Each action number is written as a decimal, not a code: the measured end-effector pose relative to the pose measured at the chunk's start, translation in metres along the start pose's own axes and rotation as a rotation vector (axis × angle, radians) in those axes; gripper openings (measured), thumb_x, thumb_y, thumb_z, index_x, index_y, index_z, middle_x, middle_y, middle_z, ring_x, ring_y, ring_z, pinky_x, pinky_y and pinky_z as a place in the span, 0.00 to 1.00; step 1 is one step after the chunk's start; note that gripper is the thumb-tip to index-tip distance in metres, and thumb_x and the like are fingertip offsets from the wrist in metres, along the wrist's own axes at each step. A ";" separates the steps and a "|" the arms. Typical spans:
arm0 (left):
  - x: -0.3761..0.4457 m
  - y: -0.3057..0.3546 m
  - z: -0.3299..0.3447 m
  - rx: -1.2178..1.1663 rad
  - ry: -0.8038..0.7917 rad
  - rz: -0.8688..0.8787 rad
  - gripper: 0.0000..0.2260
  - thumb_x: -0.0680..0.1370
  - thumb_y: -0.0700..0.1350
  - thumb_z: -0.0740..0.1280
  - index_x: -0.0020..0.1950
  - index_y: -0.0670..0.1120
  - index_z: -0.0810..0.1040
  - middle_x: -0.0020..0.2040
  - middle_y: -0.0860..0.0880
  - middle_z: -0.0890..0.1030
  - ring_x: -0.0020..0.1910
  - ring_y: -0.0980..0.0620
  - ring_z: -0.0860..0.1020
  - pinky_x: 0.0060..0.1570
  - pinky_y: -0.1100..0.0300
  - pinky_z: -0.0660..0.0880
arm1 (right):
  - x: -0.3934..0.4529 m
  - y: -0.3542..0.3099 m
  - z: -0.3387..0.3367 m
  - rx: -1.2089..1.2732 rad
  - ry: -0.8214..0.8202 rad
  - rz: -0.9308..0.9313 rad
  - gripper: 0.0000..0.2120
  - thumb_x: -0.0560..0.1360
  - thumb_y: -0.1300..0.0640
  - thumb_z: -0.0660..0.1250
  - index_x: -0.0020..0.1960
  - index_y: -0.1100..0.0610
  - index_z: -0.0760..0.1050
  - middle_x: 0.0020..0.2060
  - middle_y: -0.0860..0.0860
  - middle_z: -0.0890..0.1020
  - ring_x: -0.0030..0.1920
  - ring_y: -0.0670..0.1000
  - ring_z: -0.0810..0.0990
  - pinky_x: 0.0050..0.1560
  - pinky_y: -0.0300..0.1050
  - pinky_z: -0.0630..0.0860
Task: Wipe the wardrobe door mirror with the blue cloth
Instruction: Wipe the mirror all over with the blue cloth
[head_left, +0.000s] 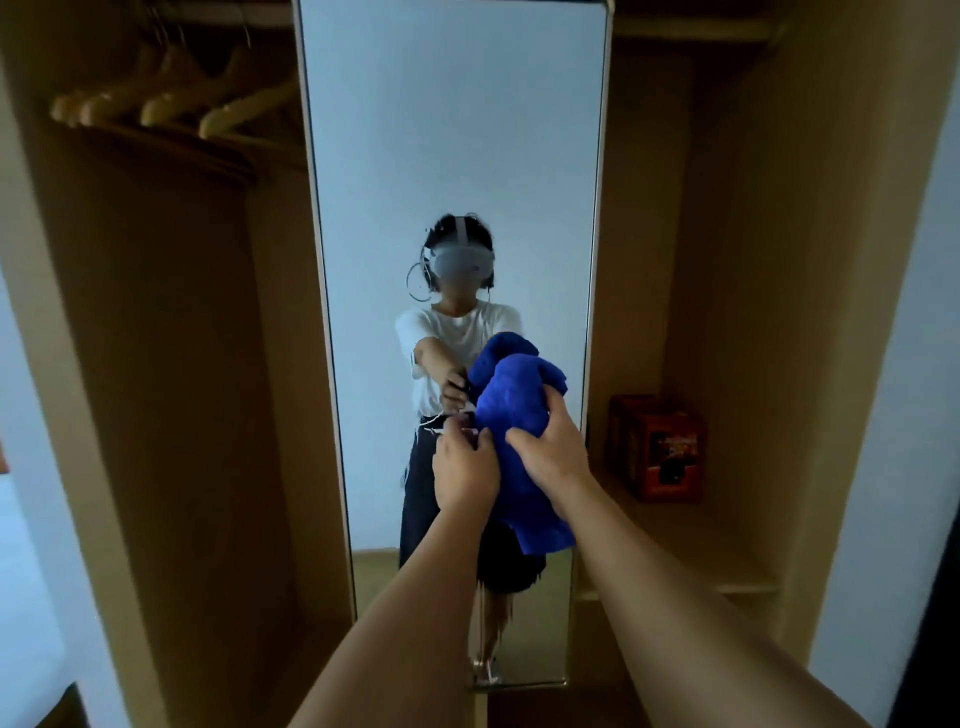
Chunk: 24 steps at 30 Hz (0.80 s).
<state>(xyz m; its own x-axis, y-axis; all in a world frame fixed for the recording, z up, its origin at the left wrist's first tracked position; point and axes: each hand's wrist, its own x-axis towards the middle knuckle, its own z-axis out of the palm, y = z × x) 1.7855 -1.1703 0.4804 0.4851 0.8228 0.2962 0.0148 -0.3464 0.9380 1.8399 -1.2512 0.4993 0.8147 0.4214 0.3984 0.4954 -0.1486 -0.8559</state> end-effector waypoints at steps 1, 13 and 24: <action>0.007 0.005 -0.008 0.016 0.037 0.035 0.11 0.79 0.47 0.58 0.60 0.47 0.71 0.57 0.44 0.77 0.56 0.42 0.74 0.55 0.47 0.71 | 0.004 -0.008 0.002 -0.084 0.027 -0.045 0.33 0.73 0.57 0.66 0.75 0.47 0.57 0.58 0.53 0.79 0.56 0.58 0.78 0.53 0.45 0.71; 0.114 0.037 -0.109 0.048 0.422 0.123 0.17 0.81 0.53 0.49 0.67 0.51 0.67 0.66 0.45 0.70 0.63 0.46 0.65 0.58 0.50 0.64 | 0.060 -0.108 0.014 -0.362 0.466 -0.356 0.33 0.75 0.53 0.66 0.76 0.47 0.56 0.63 0.53 0.74 0.53 0.56 0.79 0.48 0.52 0.78; 0.190 0.047 -0.143 -0.258 0.234 0.101 0.17 0.82 0.53 0.49 0.47 0.48 0.74 0.46 0.48 0.78 0.50 0.46 0.76 0.49 0.53 0.72 | 0.103 -0.186 0.010 -0.370 0.669 -0.332 0.36 0.76 0.53 0.66 0.77 0.50 0.50 0.62 0.55 0.76 0.54 0.58 0.79 0.45 0.47 0.72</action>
<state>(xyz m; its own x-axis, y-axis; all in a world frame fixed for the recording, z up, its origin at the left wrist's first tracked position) 1.7533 -0.9663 0.6063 0.2586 0.8814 0.3953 -0.2590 -0.3309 0.9074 1.8286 -1.1714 0.6966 0.5583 -0.1080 0.8226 0.7131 -0.4443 -0.5423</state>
